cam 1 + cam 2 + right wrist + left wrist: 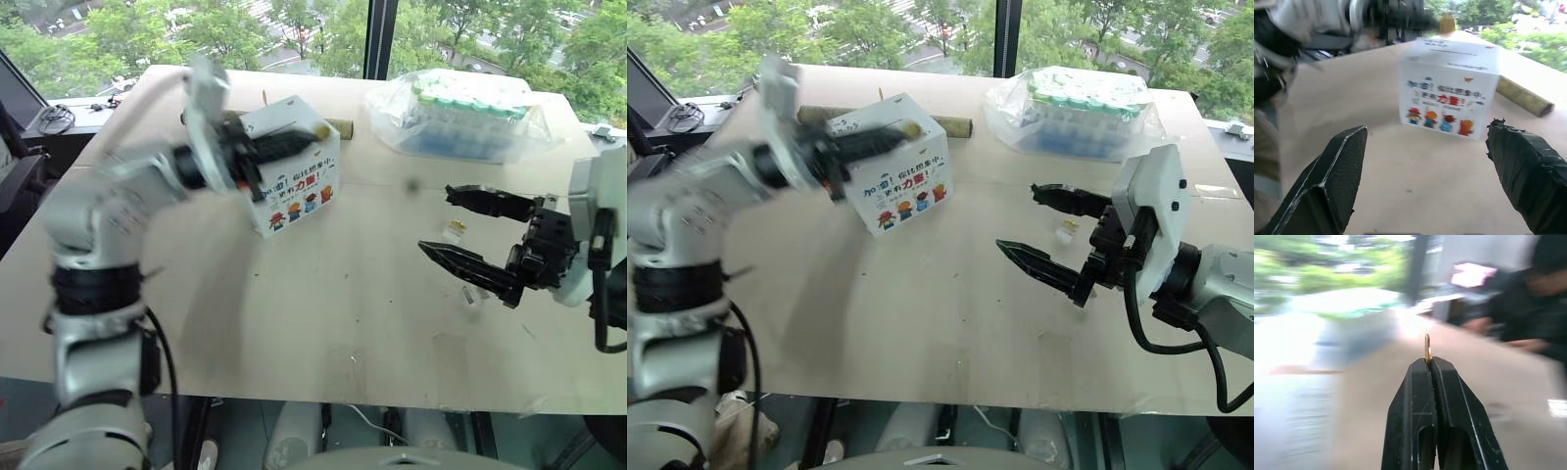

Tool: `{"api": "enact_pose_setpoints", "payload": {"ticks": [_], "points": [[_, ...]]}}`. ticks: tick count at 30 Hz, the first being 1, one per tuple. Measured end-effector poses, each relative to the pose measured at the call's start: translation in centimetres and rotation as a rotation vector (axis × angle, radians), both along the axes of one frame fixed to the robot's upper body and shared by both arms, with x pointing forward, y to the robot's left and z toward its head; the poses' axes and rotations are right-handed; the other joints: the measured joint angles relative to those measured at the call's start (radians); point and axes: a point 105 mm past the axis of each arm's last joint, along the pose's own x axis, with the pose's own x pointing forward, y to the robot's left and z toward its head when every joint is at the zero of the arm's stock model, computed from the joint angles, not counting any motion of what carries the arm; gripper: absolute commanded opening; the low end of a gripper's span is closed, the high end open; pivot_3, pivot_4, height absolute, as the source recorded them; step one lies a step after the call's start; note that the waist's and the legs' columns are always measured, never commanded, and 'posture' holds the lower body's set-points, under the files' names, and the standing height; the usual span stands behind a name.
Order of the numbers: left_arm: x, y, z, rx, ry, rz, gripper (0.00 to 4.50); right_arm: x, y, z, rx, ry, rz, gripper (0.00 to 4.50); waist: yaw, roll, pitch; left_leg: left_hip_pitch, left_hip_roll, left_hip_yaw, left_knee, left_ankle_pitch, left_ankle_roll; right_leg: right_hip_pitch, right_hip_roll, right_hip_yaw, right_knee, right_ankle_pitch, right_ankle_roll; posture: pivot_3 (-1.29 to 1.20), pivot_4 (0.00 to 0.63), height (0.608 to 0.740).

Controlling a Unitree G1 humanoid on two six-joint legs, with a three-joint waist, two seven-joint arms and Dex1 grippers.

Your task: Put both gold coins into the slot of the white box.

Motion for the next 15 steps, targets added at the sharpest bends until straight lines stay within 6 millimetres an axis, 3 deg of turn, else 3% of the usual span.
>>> {"api": "enact_pose_setpoints", "payload": {"ticks": [3,6,11,15], "points": [[2.4,2.6,0.8,0.075,0.039,0.1,0.0,-0.1,0.0,0.8,0.011,-0.05,0.026,4.19,0.002,0.0,0.0,0.0,0.0,0.0,0.0,0.0,0.0,0.0,0.0,-0.001,0.0,0.0,0.0,0.0,0.15,0.74],[5.1,4.1,-0.6,0.181,0.11,0.145,0.0,0.0,0.0,1.7,0.029,-0.093,0.05,4.19,0.007,-0.002,0.001,-0.001,-0.001,0.0,0.0,0.0,0.0,0.0,0.0,-0.002,0.0,0.0,0.0,0.0,0.15,0.74],[6.8,3.7,-2.5,0.277,0.176,0.116,0.0,0.2,0.0,1.8,0.025,-0.111,0.047,4.19,0.002,-0.006,0.003,-0.012,-0.001,-0.001,0.002,0.0,0.0,-0.011,0.0,-0.003,0.006,0.0,0.0,0.0,0.15,0.74],[7.2,3.2,-2.8,0.332,0.178,0.082,0.0,0.0,0.1,1.2,0.029,-0.093,0.036,4.19,-0.001,-0.008,0.004,-0.018,-0.002,-0.002,0.004,0.0,0.0,-0.016,-0.002,-0.008,0.008,0.0,0.0,0.0,0.15,0.74]]}}
